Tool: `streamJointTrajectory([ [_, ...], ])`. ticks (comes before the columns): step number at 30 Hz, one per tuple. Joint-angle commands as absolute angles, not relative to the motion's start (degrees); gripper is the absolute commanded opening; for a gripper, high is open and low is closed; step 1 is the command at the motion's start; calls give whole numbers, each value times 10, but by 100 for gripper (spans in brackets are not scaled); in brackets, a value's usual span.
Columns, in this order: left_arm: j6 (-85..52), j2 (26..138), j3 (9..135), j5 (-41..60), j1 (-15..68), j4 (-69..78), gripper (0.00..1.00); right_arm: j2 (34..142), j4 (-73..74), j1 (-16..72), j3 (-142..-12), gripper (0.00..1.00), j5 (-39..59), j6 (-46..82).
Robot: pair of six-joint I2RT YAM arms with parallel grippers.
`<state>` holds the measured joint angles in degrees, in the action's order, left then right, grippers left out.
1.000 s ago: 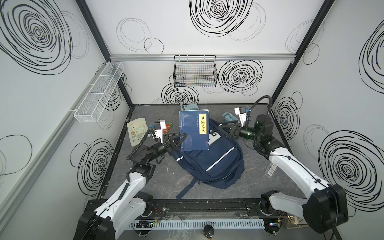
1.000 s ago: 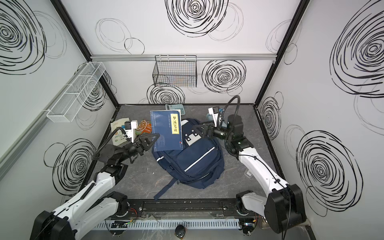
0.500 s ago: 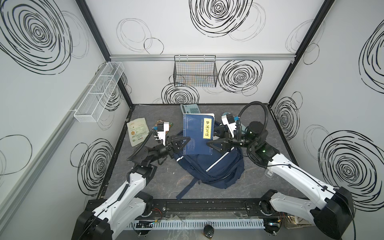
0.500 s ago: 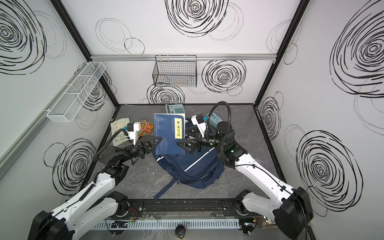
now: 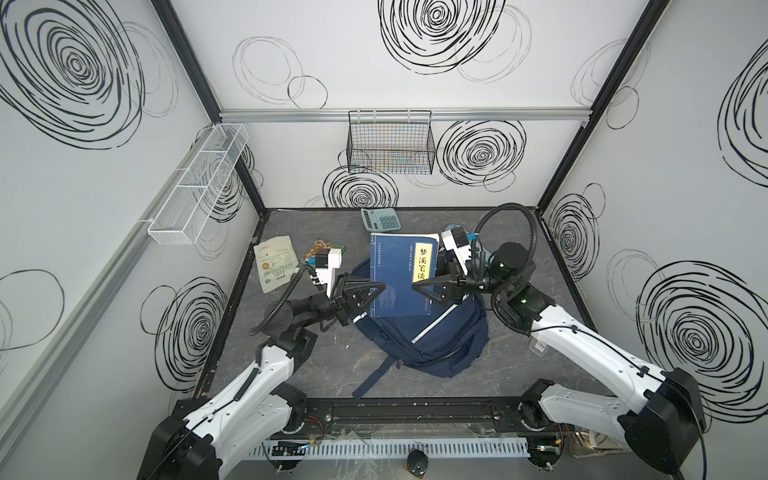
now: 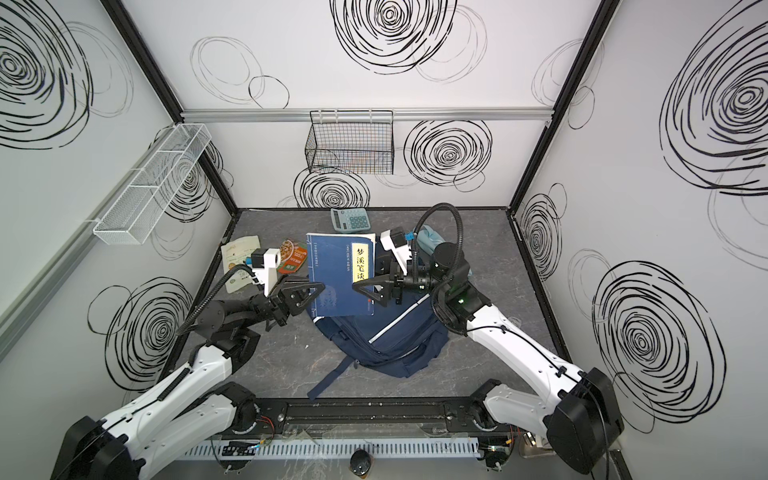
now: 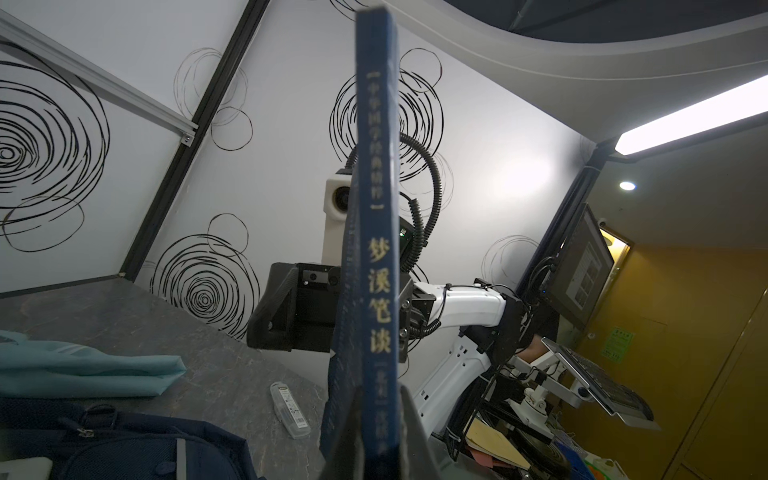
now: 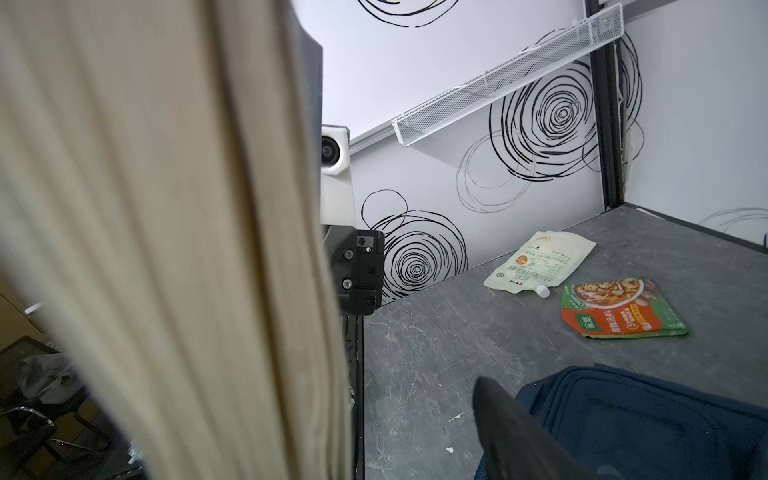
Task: Pack the student bag
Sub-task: 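Hold the blue book upright above the backpack with both grippers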
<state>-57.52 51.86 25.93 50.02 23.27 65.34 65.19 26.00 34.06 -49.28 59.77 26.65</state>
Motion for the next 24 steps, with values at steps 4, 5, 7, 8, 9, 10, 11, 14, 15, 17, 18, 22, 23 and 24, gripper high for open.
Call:
streamJointTrajectory([
  [4,-595,517,262,506,246,747,0,643,303,360,-485,66,633,279],
  [5,-594,517,262,506,247,745,0,642,306,363,-483,66,633,279],
  [7,-590,517,262,507,252,739,0,643,311,369,-483,63,632,281],
  [8,-586,518,262,506,253,734,0,643,313,372,-483,60,632,282],
  [9,-582,516,263,505,255,726,0,644,316,373,-483,56,634,284],
  [10,-576,515,262,504,256,718,0,644,317,375,-483,53,635,284],
  [11,-569,513,264,504,258,708,0,644,317,375,-484,48,634,284],
  [14,-552,506,266,500,259,681,0,636,317,375,-482,25,629,281],
  [15,-545,504,265,498,259,673,0,632,315,375,-480,18,624,278],
  [17,-528,497,267,487,259,646,0,620,311,375,-476,12,610,270],
  [18,-518,494,268,482,259,632,0,615,309,374,-473,11,605,265],
  [22,-469,476,277,446,256,549,2,592,308,373,-459,0,573,255],
  [23,-456,470,278,435,255,527,2,588,309,374,-456,0,565,254],
  [24,-446,466,279,427,255,512,10,584,307,373,-454,0,559,254],
])
